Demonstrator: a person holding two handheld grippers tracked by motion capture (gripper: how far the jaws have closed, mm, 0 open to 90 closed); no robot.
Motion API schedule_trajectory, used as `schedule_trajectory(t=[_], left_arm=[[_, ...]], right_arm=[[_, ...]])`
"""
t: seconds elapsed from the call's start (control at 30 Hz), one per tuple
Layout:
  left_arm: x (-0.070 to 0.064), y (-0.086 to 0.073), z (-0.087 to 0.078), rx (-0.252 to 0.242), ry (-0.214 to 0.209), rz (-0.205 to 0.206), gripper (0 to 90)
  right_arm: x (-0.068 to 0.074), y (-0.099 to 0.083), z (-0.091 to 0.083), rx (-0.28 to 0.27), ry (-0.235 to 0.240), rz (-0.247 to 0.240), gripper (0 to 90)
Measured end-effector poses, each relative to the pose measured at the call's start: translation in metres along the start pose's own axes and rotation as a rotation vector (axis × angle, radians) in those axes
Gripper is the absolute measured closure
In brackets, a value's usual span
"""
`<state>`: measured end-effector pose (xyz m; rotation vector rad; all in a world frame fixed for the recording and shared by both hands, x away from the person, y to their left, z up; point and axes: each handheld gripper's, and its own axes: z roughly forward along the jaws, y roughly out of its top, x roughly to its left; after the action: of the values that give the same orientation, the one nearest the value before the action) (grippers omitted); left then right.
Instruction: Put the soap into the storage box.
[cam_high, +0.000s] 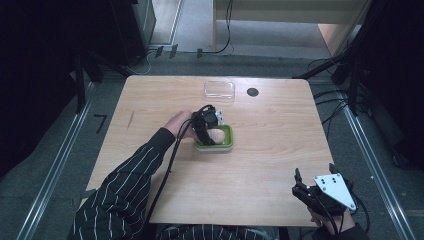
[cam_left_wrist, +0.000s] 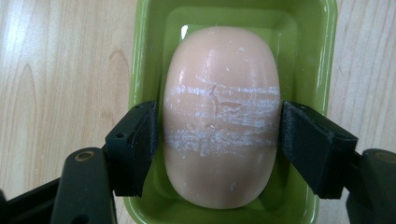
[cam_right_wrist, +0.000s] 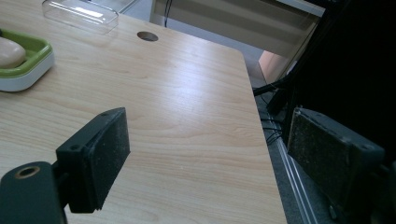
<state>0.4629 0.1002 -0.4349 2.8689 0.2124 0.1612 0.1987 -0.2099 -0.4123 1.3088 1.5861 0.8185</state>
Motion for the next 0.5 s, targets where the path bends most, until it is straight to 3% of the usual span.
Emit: schedule_trajectory(t=[0.07, 0.13, 0.2, 0.5], left_arm=[[0.0, 0.001, -0.004, -0.003, 0.013, -0.006, 25.4], [-0.001, 0.003, -0.008, 0.013, 0.02, -0.022, 8.1], [-0.004, 0.003, -0.012, 0.015, 0.022, -0.014, 10.6], [-0.011, 0.001, -0.024, 0.06, 0.04, -0.06, 4.0]], right_arm=[[0.0, 0.0, 0.0, -0.001, 0.0, 0.0, 13.6], [0.0, 0.0, 0.0, 0.0, -0.001, 0.003, 13.6], [0.0, 0.0, 0.0, 0.001, 0.0, 0.002, 13.6], [0.0, 0.001, 0.001, -0.001, 0.001, 0.001, 13.6]])
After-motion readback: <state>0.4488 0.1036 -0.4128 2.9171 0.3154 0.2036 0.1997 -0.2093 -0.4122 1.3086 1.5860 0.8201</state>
